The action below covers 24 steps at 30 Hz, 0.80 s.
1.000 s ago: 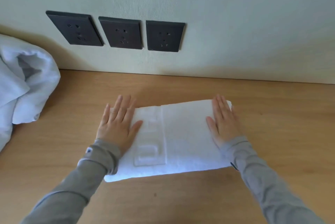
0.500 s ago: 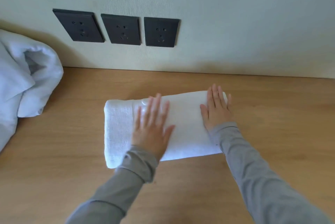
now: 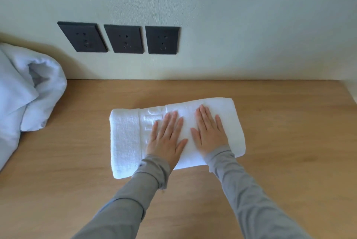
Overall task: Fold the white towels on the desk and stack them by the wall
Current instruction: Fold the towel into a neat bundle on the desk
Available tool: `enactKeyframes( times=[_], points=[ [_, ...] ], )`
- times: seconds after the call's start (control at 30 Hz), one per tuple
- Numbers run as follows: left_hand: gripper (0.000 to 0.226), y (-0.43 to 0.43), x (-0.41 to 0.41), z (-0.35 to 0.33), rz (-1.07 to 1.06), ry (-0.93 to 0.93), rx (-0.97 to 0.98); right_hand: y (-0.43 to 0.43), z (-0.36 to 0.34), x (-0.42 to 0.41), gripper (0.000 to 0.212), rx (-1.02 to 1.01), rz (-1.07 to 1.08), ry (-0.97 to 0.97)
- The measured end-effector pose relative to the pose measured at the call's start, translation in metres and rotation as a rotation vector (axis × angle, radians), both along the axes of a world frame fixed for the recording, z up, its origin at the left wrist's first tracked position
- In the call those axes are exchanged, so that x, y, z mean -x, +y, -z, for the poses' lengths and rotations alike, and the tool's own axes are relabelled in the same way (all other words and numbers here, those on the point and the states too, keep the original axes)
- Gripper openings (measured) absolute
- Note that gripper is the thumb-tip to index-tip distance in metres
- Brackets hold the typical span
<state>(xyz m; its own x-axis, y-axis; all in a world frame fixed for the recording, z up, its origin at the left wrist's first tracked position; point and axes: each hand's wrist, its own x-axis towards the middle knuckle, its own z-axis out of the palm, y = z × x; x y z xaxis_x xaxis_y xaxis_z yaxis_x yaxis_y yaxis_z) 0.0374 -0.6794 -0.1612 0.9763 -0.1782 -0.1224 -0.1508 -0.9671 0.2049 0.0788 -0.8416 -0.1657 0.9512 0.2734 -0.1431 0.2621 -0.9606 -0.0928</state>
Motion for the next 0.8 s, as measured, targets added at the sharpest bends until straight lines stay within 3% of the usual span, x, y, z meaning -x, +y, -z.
enactKeyframes(
  times=[0.07,0.17,0.27,0.33,0.4,0.5,0.6,0.7,0.8],
  points=[
    [0.061,0.013,0.011,-0.012,0.0,0.034,0.238,-0.009,-0.01,0.01,0.061,-0.127,0.036,0.03],
    [0.057,0.041,0.05,-0.031,-0.365,-0.073,0.649,-0.032,-0.022,0.046,0.062,-0.422,0.252,-0.018],
    [0.064,0.072,0.084,-0.027,-0.744,-0.144,0.611,-0.051,-0.022,0.088,0.059,-0.797,0.693,-0.063],
    [0.079,0.088,0.087,-0.023,-0.958,0.032,0.659,-0.057,-0.02,0.099,0.058,-1.07,1.042,-0.009],
    [0.094,0.1,0.076,-0.024,-1.103,0.211,0.832,-0.063,-0.018,0.095,0.06,-1.313,1.308,0.102],
    [0.097,0.117,0.048,-0.024,-1.122,0.408,1.129,-0.071,-0.017,0.076,0.059,-1.374,1.369,0.258],
    [0.1,0.123,0.03,-0.018,-1.046,0.539,1.16,-0.075,-0.021,0.051,0.066,-1.379,1.354,0.351],
    [0.068,0.123,0.024,-0.008,-1.04,0.54,1.142,-0.064,-0.026,0.041,0.068,-1.351,1.353,0.487],
    [0.057,0.124,0.017,0.001,-1.072,0.549,1.167,-0.046,-0.02,0.041,0.063,-1.477,1.42,0.433]
  ],
)
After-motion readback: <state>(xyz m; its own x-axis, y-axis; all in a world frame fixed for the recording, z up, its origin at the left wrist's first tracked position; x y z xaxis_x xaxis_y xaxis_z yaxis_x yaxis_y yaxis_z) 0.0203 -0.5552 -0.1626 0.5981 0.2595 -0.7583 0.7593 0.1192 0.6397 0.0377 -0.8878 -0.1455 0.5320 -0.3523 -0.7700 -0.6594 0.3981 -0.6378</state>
